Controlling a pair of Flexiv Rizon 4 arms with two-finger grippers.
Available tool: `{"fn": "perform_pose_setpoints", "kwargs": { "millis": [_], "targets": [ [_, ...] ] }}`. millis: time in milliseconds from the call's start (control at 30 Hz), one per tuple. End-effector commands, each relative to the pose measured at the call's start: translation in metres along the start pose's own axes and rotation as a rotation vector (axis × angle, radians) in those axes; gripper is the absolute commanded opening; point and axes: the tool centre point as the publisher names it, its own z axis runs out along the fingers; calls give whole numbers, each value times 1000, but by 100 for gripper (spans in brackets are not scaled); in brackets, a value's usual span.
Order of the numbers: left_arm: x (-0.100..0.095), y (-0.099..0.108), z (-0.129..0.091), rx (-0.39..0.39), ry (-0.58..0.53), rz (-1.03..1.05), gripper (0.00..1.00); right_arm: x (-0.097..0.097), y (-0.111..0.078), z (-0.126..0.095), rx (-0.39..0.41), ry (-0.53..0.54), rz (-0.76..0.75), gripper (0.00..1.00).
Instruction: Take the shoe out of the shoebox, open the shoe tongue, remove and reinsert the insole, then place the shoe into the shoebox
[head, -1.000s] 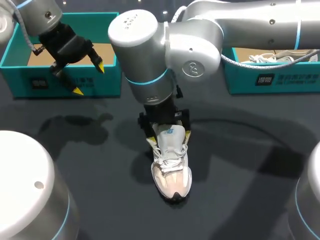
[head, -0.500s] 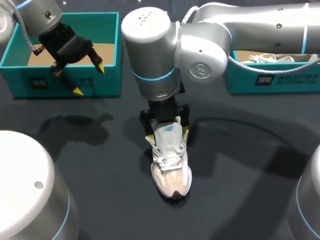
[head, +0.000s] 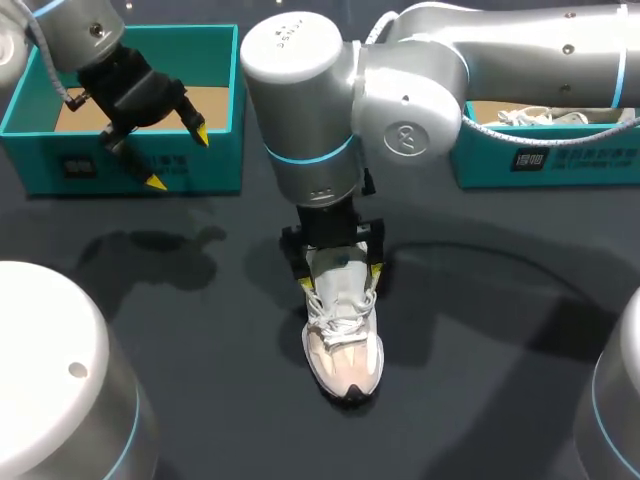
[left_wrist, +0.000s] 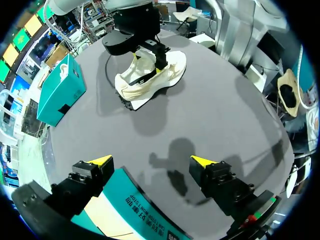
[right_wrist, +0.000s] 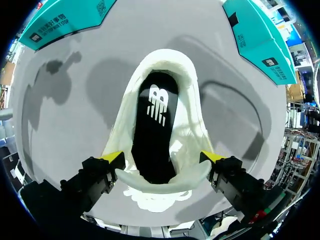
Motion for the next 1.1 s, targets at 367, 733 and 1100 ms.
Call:
{"fn": "perform_pose_setpoints", "kwargs": {
  "millis": [367,733,1100],
  "targets": [
    [0,0,0,-3,2,0,100,-3,-40,-9,19,13,50,100],
    [0,0,0,-3,2,0,100,-7,-96,-27,8,26,115,100],
    [0,0,0,-3,2,0,100,1,-89,-35,-47,7,76,28]
  ]
}}
